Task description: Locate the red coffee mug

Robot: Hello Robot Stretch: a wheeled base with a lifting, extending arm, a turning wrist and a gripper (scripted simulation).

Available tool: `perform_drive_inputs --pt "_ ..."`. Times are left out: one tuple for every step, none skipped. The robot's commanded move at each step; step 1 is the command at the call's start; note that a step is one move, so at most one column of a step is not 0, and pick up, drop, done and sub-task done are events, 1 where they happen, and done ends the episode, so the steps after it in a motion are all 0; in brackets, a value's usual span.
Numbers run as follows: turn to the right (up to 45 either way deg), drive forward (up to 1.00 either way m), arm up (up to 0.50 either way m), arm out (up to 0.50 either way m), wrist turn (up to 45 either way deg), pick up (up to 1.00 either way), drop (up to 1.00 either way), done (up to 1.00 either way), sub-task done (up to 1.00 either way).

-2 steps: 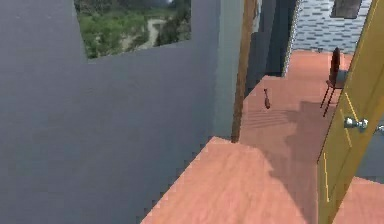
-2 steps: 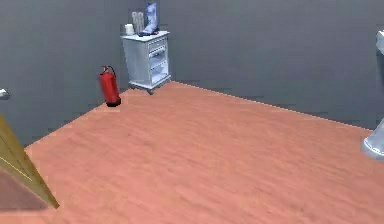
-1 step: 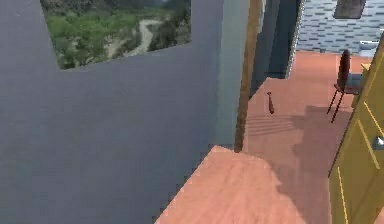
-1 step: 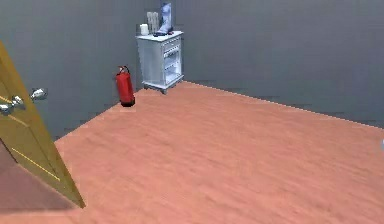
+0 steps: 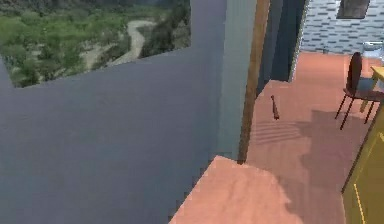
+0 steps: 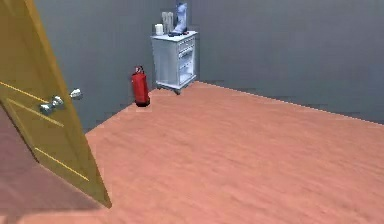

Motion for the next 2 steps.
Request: perform_drive_inputs --pt "12.0 0.0 0.0 0.0 0.0 0.0 0.0 0.0 0.0" --pt "0.0 0.6 0.0 0.0 0.0 0.0 0.0 0.0 0.0"
